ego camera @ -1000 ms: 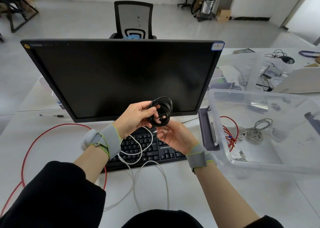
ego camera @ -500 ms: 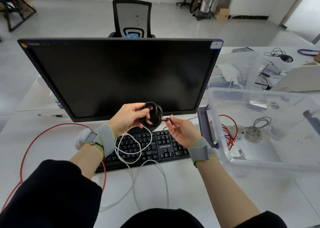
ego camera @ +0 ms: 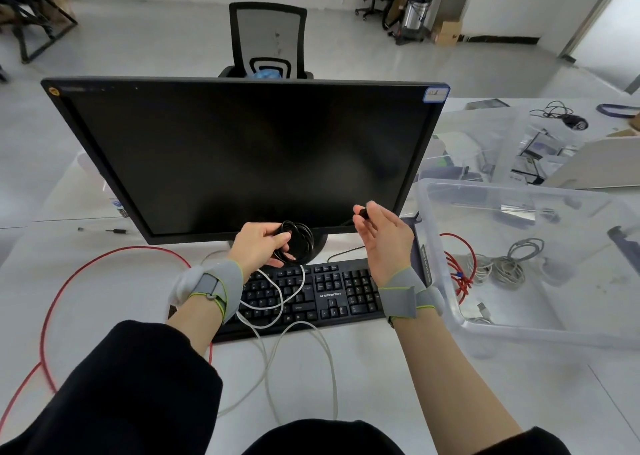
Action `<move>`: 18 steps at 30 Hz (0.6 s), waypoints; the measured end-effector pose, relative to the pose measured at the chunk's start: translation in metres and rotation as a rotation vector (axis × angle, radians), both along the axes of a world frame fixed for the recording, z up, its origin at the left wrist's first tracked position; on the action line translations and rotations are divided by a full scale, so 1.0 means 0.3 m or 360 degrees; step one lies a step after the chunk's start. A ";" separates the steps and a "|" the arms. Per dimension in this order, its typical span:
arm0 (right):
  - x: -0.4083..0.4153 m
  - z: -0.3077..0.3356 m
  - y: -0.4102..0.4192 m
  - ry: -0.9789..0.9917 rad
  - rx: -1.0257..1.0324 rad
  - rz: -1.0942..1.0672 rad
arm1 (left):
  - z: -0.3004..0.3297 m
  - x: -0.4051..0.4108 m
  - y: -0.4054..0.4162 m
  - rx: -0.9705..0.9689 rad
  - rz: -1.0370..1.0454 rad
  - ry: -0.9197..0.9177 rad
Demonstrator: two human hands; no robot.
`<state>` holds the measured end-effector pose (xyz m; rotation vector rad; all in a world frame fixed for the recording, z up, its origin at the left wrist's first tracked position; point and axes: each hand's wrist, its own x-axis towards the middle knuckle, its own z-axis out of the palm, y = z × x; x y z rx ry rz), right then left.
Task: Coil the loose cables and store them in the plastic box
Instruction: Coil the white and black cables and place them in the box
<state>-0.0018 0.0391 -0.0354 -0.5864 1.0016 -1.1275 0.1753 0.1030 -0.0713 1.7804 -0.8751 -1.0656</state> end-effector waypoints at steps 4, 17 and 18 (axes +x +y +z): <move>0.038 0.012 0.041 -0.0122 -0.0050 0.0383 | -0.015 0.023 -0.019 -0.0052 0.0328 -0.0030; 0.121 -0.011 0.082 -0.0138 -0.0018 0.0394 | 0.019 -0.031 -0.035 -0.0274 0.0297 0.0147; 0.124 -0.017 0.083 -0.0075 -0.0075 0.0402 | 0.027 -0.039 -0.033 -0.0287 0.0273 0.0172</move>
